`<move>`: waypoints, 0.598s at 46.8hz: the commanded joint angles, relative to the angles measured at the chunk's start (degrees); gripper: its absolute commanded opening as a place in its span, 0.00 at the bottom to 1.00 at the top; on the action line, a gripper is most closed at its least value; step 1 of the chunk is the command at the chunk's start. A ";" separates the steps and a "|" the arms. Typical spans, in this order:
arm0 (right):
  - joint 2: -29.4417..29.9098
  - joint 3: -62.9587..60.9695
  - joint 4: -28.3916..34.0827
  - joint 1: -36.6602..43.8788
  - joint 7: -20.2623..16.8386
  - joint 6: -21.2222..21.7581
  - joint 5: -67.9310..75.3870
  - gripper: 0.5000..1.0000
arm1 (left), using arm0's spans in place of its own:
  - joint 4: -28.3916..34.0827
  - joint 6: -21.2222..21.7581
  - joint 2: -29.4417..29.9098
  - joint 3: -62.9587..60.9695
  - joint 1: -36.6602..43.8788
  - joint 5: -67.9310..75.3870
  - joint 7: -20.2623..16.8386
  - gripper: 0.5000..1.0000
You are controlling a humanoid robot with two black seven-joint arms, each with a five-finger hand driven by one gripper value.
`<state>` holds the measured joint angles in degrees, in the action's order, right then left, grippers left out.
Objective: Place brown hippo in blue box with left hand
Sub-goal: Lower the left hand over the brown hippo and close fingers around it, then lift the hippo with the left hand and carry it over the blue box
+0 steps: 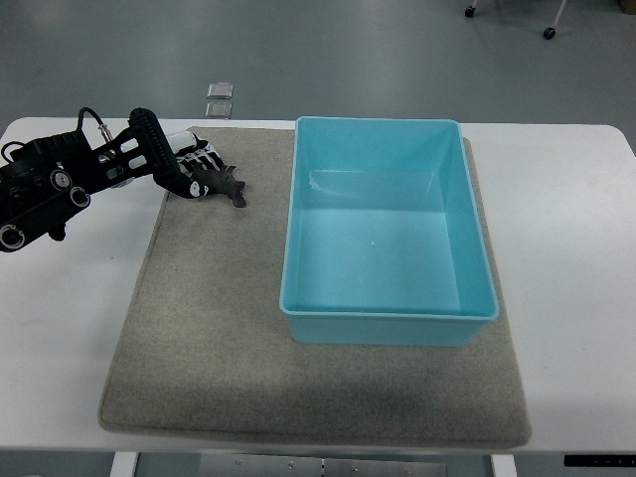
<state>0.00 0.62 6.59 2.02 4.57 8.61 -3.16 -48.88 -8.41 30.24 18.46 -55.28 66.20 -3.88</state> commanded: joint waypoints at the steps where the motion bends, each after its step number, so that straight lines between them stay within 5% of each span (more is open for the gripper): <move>1: 0.00 0.00 0.00 0.00 0.00 0.01 0.00 0.87 | -0.08 -0.12 -0.01 0.00 0.00 -0.02 0.01 0.07; 2: 0.00 0.00 0.00 0.00 0.00 0.01 0.00 0.87 | -0.08 -0.29 0.08 0.09 0.00 -0.02 0.01 0.00; 28: 0.00 0.00 0.00 0.00 0.00 0.01 0.00 0.87 | -0.52 -0.99 0.87 1.84 -2.72 -1.43 0.10 0.00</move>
<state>0.00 0.62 6.59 2.02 4.57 8.63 -3.16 -49.42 -9.44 30.95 19.98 -56.84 64.77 -3.78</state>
